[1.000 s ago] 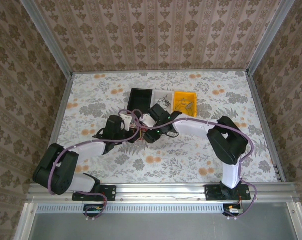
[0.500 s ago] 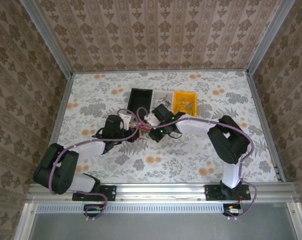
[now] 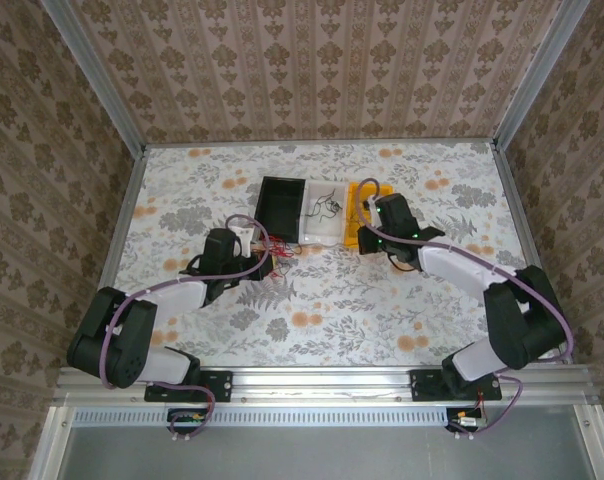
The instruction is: Untangle the cables
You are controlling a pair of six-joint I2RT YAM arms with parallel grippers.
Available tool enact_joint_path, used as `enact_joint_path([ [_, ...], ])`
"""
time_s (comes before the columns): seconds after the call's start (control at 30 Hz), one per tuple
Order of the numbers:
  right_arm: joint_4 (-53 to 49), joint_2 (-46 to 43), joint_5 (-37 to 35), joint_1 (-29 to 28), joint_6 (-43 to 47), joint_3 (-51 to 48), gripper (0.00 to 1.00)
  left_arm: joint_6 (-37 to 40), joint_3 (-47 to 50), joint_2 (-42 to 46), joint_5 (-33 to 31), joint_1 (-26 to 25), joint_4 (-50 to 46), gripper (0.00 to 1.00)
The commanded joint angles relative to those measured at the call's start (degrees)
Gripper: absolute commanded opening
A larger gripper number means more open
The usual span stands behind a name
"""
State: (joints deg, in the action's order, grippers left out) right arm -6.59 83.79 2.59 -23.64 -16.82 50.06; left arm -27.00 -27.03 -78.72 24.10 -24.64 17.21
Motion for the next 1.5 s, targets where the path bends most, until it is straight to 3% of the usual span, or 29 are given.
enact_joint_path([
  [0.0,0.7,-6.2,-10.4,0.7,-3.1,0.7,0.00,-1.2,0.7,-0.2,-0.7,0.7,0.1,0.00],
  [0.37,-0.1,-20.4,-25.1,9.6,0.4,7.9,0.00,-3.6,2.4,0.9,-8.5,1.3,-4.4,0.00],
  [0.67,2.9,-25.7,-26.8,12.2,3.1,13.6,0.00,-6.1,2.9,0.2,-14.9,2.8,-8.2,0.28],
  [1.0,7.8,-29.4,-26.9,13.3,8.0,17.9,0.00,-9.2,2.6,-3.4,-19.9,4.4,-12.1,0.24],
  [1.17,7.0,-28.4,-19.7,13.7,7.2,20.3,0.00,-9.4,0.7,-6.7,-19.2,4.8,-13.3,0.00],
  [1.3,7.5,-25.9,-7.8,13.7,5.5,22.7,0.00,-9.7,-1.4,-9.3,-20.5,4.8,-15.6,0.00],
  [1.47,10.6,-23.4,1.7,13.6,3.6,25.9,0.00,-9.9,-2.5,-11.9,-20.0,4.9,-15.9,0.00],
])
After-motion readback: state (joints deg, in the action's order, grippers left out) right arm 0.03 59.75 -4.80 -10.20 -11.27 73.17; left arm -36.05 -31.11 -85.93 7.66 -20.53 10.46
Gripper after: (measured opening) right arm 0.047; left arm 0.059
